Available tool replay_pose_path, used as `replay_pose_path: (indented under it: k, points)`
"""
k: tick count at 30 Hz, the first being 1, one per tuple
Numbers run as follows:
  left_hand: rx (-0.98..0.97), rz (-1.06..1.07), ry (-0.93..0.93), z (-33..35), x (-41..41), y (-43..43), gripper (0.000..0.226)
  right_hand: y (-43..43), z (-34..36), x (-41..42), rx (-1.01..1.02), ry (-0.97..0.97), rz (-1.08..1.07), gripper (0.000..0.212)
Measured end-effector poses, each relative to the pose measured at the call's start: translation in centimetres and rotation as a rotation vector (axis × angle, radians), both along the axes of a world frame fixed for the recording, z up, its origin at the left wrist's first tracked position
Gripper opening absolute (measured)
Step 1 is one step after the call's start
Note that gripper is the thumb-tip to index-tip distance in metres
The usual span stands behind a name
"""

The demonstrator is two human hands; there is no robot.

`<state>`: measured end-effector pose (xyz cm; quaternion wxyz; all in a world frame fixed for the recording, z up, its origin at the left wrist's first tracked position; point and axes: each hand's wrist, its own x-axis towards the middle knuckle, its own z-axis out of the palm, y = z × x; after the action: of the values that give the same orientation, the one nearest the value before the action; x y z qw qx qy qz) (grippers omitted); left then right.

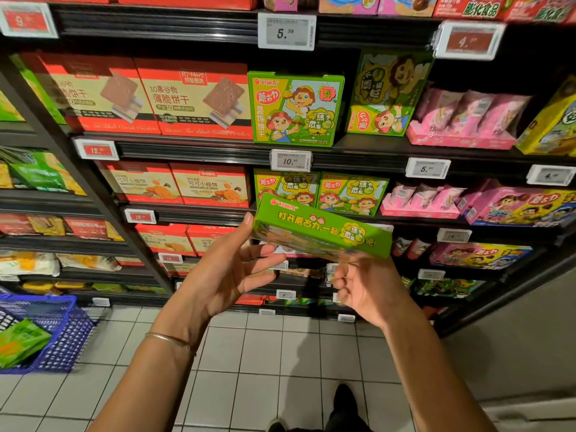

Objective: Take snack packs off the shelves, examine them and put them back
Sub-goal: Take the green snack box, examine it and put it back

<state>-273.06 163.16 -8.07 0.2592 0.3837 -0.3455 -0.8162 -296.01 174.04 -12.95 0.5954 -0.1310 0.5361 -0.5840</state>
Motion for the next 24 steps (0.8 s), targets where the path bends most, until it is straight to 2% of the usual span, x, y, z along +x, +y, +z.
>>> replay_pose_path:
  k: [4,9,15,21,24]
  points:
    - [0.090,0.009,0.015,-1.1,0.0,0.0,0.038,0.1,1.2,0.1,0.049,0.018,0.010,0.035]
    - [0.181,0.006,0.013,-2.5,-0.1,0.1,0.047,0.4,1.9,0.4,0.064,0.088,0.021,0.063]
    - [0.204,-0.007,0.023,-3.1,-0.3,0.1,0.068,0.8,2.5,0.5,0.085,0.106,0.008,0.068]
    - [0.208,-0.007,0.042,-3.2,-0.7,0.3,0.062,1.2,2.6,0.1,0.073,0.083,0.001,0.067]
    - [0.218,-0.018,0.080,-3.1,-0.7,0.4,0.043,1.5,2.4,-0.1,0.063,0.073,-0.004,0.065]
